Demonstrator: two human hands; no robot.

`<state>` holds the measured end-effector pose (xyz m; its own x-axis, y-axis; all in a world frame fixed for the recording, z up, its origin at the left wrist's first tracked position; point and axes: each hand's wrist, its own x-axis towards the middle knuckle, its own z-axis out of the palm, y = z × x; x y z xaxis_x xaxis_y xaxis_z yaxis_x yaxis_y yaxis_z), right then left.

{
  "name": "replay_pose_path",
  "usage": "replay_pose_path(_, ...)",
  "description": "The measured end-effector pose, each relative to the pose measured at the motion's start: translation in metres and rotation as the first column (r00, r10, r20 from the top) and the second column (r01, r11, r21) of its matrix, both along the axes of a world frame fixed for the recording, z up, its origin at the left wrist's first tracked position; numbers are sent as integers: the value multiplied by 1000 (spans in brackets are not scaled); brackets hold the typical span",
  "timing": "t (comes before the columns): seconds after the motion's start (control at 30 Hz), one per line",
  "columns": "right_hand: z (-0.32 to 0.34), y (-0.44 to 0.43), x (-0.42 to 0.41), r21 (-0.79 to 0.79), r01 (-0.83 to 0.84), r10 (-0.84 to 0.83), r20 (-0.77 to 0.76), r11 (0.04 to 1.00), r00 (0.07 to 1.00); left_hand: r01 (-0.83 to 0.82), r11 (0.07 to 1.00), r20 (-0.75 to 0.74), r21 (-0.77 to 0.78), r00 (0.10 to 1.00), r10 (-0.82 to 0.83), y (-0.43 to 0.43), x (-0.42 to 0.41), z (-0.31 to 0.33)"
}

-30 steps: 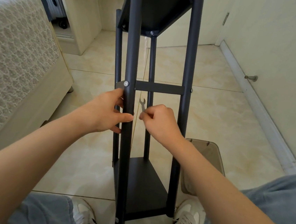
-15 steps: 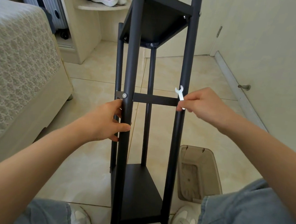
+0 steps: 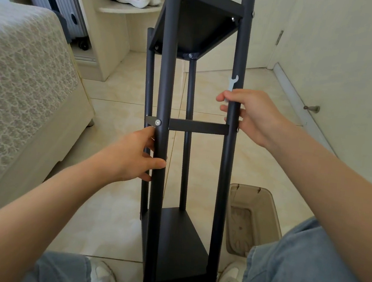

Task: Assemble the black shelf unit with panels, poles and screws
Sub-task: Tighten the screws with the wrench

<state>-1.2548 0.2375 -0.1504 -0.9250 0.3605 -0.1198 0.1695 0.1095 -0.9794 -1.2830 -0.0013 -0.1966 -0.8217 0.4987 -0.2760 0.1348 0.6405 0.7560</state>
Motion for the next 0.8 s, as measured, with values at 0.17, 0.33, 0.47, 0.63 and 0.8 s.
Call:
replay_pose_path(0.17,1,-9,-9,-108,48,-56,-70,993,996,-17,999,11,27,1000,17,-5,-1,-1)
replay_pose_path(0.33,2,-18,-10,-120,61,-70,-73,991,995,-21,998,38,51,999,19,-15,-5,1)
replay_pose_path(0.47,6,-22,-8,-125,31,-44,-99,992,994,-37,996,58,79,998,32,-19,-9,0)
replay_pose_path(0.63,13,-24,-5,-154,-6,-15,-136,988,991,-55,995,66,85,997,50,-23,-16,-3)
replay_pose_path(0.8,13,-30,-4,-167,-82,58,-144,983,988,-65,995,64,81,996,60,-28,-25,-7)
